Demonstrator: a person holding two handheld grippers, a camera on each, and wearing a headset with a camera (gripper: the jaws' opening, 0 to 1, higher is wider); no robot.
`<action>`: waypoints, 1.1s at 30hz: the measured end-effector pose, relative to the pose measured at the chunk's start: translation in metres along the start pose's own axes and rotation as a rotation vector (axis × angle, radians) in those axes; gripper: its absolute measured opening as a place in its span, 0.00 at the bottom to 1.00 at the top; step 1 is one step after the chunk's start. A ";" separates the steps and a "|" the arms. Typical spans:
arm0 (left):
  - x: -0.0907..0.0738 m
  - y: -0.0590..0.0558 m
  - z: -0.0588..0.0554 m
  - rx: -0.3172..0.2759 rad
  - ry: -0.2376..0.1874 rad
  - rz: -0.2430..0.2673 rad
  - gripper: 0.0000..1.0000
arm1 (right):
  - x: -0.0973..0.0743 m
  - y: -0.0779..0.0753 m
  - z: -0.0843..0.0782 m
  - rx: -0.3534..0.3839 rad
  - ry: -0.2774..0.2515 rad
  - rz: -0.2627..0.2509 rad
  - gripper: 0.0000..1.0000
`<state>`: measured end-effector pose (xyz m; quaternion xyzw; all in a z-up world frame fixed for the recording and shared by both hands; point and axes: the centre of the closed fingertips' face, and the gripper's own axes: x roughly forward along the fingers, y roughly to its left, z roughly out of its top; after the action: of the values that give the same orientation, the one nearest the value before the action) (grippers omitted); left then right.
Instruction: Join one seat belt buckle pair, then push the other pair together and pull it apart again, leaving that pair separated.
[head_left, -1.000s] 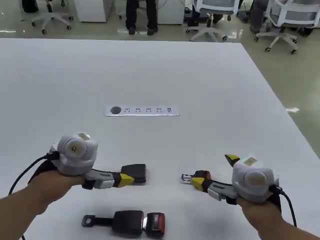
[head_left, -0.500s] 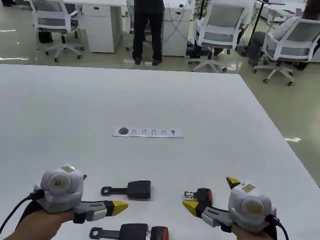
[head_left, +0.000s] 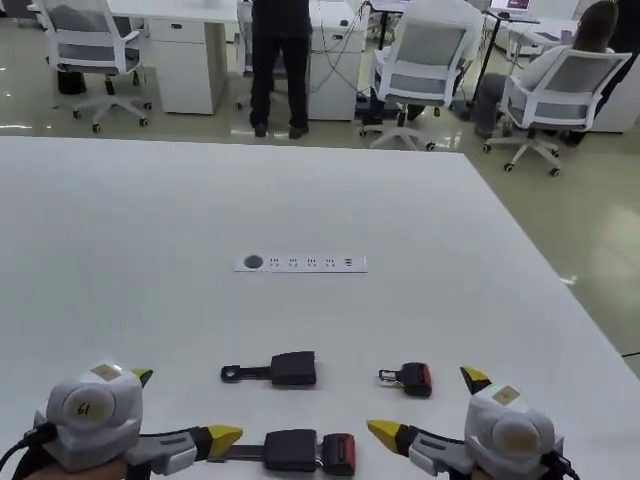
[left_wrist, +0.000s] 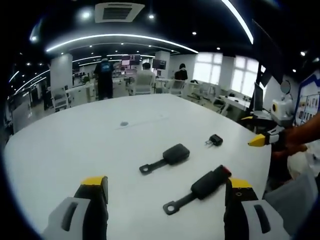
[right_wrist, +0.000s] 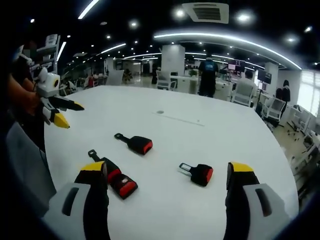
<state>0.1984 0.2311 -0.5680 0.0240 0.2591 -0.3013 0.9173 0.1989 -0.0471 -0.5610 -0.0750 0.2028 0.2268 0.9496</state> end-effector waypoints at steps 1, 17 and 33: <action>-0.003 0.000 -0.003 -0.002 -0.002 -0.001 1.00 | -0.002 0.002 -0.001 -0.009 0.006 0.000 1.00; -0.048 0.007 -0.034 0.017 0.007 -0.008 1.00 | -0.022 0.017 -0.026 -0.019 0.040 0.015 1.00; -0.051 0.009 -0.042 -0.011 0.013 -0.005 1.00 | -0.032 0.023 -0.038 -0.015 0.070 0.029 1.00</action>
<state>0.1492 0.2745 -0.5798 0.0201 0.2668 -0.3017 0.9151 0.1483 -0.0483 -0.5834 -0.0868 0.2351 0.2393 0.9381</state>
